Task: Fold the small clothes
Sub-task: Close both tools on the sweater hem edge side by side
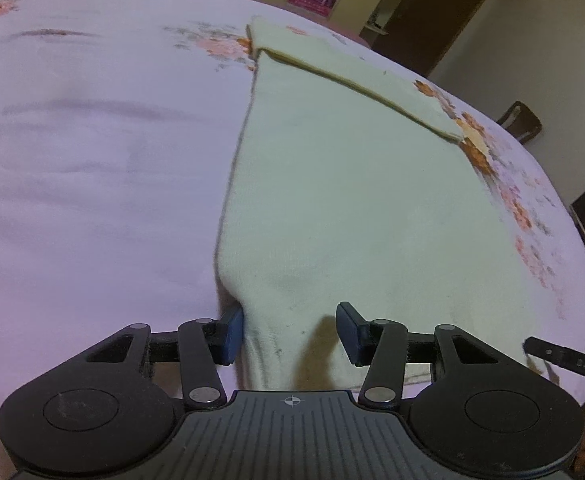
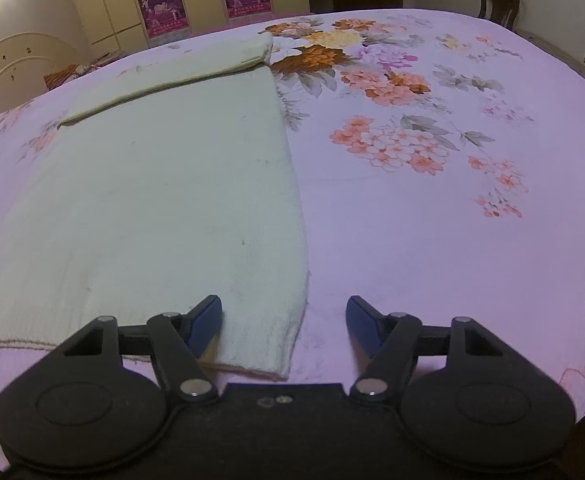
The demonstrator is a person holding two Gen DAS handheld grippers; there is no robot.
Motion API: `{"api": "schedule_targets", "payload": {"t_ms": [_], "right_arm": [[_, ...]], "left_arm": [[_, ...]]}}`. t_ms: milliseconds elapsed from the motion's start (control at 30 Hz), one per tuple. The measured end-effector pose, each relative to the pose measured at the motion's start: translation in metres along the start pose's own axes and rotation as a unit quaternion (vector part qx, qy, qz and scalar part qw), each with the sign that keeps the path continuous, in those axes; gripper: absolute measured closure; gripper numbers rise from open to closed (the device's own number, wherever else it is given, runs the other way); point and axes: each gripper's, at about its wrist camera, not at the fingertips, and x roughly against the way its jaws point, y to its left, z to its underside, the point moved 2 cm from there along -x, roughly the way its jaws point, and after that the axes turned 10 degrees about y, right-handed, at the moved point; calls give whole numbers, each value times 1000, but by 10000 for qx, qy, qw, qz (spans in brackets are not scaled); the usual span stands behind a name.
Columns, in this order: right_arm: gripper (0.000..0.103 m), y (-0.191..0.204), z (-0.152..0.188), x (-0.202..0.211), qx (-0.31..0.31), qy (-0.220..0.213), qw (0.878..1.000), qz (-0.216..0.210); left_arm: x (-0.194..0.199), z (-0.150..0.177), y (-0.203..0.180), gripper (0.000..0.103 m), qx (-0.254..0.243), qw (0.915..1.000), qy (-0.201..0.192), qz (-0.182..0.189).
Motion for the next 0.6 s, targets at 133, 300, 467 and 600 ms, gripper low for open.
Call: {"api": "schedule_targets", "payload": {"t_ms": [133,300,467,600], "right_arm": [[34,2,2,-1,-23,72,10000,-11],[80,14,-1,-2,-85,184,9992,-344],[93,15,-12,-1,-305,326,9953,-861],[94,19,-32,14,-427,-3,9902,-1328]], "left_arm": [[-6,-1,-9,80,-159,9995,159,211],[-10,-6,-13,80,-221,9991,222,291],[-2,-14,-12,93,-316,9988,60,374],[8,-37,-21,93,-375,9975,-263,530]]}}
